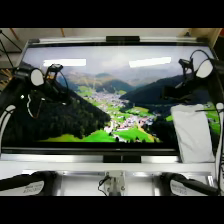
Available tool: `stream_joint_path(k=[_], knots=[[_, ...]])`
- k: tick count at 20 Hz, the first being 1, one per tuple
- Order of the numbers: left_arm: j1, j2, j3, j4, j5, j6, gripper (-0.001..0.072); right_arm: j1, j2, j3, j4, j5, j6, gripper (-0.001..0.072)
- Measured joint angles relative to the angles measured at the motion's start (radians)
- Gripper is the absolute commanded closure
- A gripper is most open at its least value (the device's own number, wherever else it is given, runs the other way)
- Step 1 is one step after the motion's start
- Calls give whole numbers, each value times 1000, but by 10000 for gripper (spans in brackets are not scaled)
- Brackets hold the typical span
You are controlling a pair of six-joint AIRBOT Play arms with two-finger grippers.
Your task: Fold the shirts.
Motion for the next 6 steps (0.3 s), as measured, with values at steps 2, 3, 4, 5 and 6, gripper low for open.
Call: stream_joint_path(k=[2, 3, 4, 5, 6], knots=[[0, 0, 0, 0, 1, 0, 7, 3, -2, 0, 0, 3, 0, 61], [0, 0, 0, 0, 1, 0, 7, 5, -2, 0, 2, 5, 0, 61], [-1, 0, 0, 0, 1, 0, 7, 7, -3, 0, 4, 6, 0, 61], [-1, 0, 0, 0, 1, 0, 7, 7, -3, 0, 3, 6, 0, 61], [-1, 0, 0, -1, 1, 0, 7, 7, -3, 0, 3, 6, 1, 61]])
